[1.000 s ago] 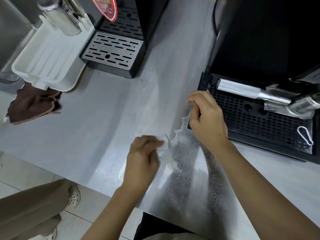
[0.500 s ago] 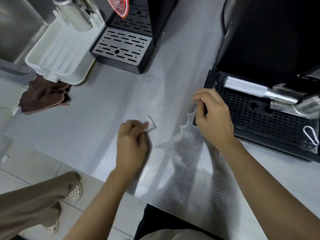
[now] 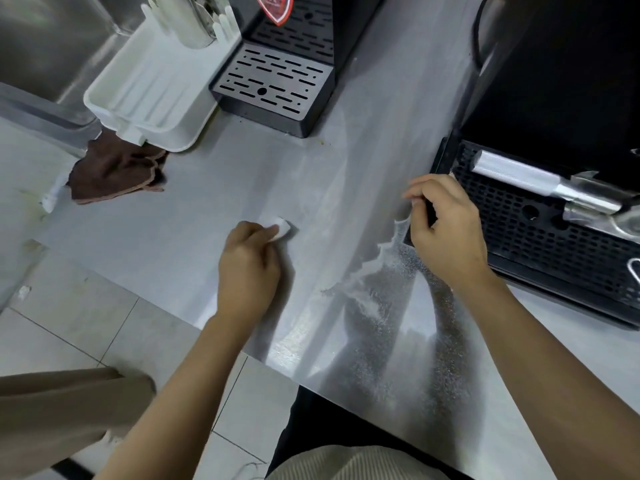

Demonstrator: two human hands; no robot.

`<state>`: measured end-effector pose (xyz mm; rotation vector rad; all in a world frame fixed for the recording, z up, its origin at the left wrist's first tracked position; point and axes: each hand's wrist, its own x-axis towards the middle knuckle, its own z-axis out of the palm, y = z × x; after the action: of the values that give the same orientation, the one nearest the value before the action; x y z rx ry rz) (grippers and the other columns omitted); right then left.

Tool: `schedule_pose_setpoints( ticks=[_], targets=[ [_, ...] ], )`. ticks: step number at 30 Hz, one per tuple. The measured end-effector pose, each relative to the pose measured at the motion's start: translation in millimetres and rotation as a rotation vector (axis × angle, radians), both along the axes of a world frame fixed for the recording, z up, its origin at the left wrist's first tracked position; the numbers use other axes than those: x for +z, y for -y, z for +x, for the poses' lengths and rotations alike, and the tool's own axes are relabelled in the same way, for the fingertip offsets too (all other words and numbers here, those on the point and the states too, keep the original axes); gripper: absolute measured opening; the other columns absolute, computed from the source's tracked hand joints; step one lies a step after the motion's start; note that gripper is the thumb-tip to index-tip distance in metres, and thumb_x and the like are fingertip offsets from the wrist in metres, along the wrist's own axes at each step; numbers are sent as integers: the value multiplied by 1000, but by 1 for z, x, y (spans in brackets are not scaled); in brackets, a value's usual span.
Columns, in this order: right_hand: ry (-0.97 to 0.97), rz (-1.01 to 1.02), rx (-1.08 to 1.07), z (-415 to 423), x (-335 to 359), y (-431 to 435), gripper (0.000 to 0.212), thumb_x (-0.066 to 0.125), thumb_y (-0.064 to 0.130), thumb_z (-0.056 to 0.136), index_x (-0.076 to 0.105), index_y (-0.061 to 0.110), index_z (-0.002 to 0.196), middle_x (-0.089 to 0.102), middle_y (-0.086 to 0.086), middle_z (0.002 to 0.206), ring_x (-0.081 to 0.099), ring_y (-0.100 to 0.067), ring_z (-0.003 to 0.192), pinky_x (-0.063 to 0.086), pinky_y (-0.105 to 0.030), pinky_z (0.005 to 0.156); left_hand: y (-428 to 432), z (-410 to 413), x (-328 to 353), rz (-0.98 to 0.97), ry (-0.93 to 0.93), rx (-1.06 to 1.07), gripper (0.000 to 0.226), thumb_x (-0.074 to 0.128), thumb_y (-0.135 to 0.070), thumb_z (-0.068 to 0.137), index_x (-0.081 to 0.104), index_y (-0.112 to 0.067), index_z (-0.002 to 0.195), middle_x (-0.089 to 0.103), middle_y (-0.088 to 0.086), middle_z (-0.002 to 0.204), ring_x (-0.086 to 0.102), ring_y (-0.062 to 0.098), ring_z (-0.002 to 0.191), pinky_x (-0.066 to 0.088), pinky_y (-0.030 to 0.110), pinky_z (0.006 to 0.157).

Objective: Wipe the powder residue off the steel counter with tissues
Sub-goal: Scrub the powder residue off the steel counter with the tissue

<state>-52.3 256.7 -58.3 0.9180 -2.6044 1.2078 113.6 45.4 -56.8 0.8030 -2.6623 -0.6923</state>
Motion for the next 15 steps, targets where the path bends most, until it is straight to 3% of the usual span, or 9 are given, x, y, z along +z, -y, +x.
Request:
schedule_pose_setpoints(
  ticks=[5,8,10,13,15],
  targets=[
    [0,3,1,-1,0,0,19,49,-2,91,68,2,94,64,-9,105,61,-26,101,44,-55,103,-72,25,1,37,-26,-133,28,54,-1,82,71,-2,105,61,7,93,56,21,84,43,21,76],
    [-6,12,5,-1,0,-1,19,50,-3,91,68,2,94,65,-9,104,61,-26,100,39,-54,108,-86,32,7,229,-16,-188,29,56,3,81,73,-9,102,63,-1,96,57,4,86,38,4,77],
    [-32,30,30,1,1,-2,18,52,-5,90,68,3,93,66,-8,101,62,-24,97,32,-53,114,-64,30,12,325,-61,-50,29,59,5,82,75,-15,97,63,-4,93,58,-1,83,37,1,72],
    [-52,54,124,19,3,0,17,56,-6,88,68,6,91,67,-5,99,62,-22,101,24,-55,117,-11,28,10,190,-78,255,25,59,0,85,74,-15,98,61,-1,94,61,14,82,35,7,70],
    [-25,43,184,41,3,4,18,59,-6,88,69,8,92,67,-4,102,60,-20,108,20,-55,119,7,29,6,122,-44,318,28,55,1,86,73,-13,103,58,0,95,58,17,82,31,0,71]
  ],
)
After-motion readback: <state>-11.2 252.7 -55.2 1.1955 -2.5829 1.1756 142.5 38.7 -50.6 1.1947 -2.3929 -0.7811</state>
